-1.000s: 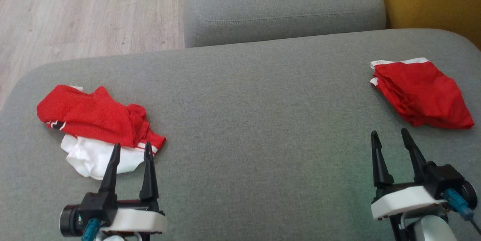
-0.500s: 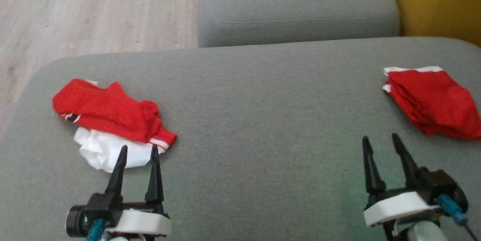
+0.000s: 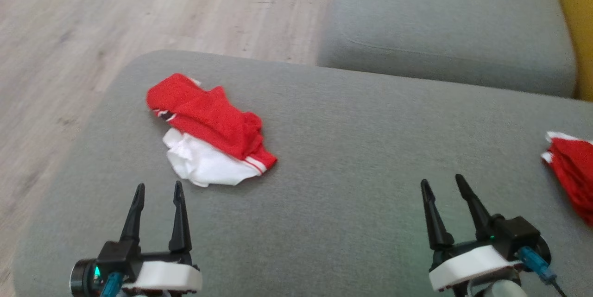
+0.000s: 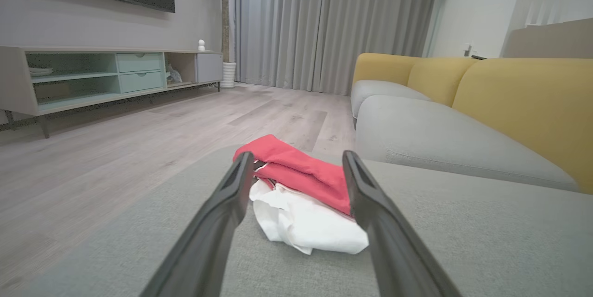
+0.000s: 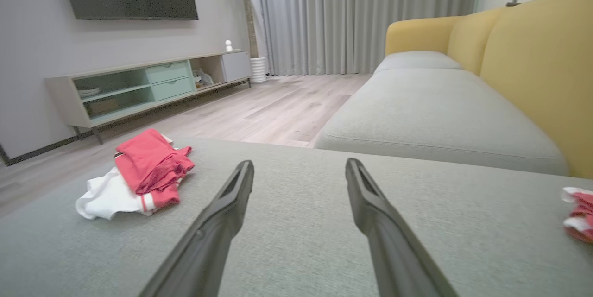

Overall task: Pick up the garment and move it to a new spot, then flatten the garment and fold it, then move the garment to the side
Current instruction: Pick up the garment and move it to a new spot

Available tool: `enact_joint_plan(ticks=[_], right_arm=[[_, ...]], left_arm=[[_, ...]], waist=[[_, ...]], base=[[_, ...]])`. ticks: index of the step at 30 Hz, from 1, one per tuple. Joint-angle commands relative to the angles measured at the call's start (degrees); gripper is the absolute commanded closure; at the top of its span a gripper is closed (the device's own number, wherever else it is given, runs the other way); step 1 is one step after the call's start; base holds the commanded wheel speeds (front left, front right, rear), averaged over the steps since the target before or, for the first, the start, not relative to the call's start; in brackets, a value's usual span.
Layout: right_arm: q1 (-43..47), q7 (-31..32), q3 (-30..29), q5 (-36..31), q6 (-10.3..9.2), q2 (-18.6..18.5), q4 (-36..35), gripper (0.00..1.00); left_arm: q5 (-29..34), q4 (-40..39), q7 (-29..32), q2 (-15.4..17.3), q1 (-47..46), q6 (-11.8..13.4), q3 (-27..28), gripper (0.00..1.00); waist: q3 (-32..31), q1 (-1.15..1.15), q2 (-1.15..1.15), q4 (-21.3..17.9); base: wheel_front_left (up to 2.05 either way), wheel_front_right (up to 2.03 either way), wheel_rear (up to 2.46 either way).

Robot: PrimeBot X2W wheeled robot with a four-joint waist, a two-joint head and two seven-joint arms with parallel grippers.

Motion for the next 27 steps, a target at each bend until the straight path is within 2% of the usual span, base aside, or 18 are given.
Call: enact_joint_plan(ticks=[1, 10, 17, 22, 27], right_arm=[[-1.0, -0.6, 1.9, 0.6, -0.05, -0.3, -1.7, 0.0], [-0.8, -0.6, 3.9, 2.0, -0.05, -0.3, -1.8, 0.0], [-1.4, -0.6, 4.7, 1.9, -0.05, -0.3, -2.2, 0.0], [-3.1, -0.6, 3.8, 1.1, -0.05, -0.3, -3.0, 0.0], [-6.4, -0.6, 3.7, -0.4, -0.05, -0.3, -4.1, 0.0]], left_arm=[[0.5, -1.9, -0.5, 0.1, -1.5, -0.2, 2.1, 0.0], [1.2, -2.1, -0.5, 0.1, -1.0, -0.9, 2.8, 0.0], [2.0, -1.0, -0.5, 2.2, -5.2, -2.6, 3.4, 0.0], [2.5, 2.0, 2.7, 5.4, -16.3, -4.6, 2.9, 0.0], [0.9, 8.8, 11.3, 9.7, -32.3, -7.7, 0.4, 0.0]], waist=[[-0.9, 0.0, 0.0, 2.5], [-1.0, 0.0, 0.0, 4.6], [1.9, 0.0, 0.0, 2.8], [7.7, 0.0, 0.0, 0.1], [14.3, 0.0, 0.0, -3.2]], base=[[0.0, 0.0, 0.0], [0.0, 0.0, 0.0], [0.0, 0.0, 0.0], [0.0, 0.0, 0.0], [0.0, 0.0, 0.0]])
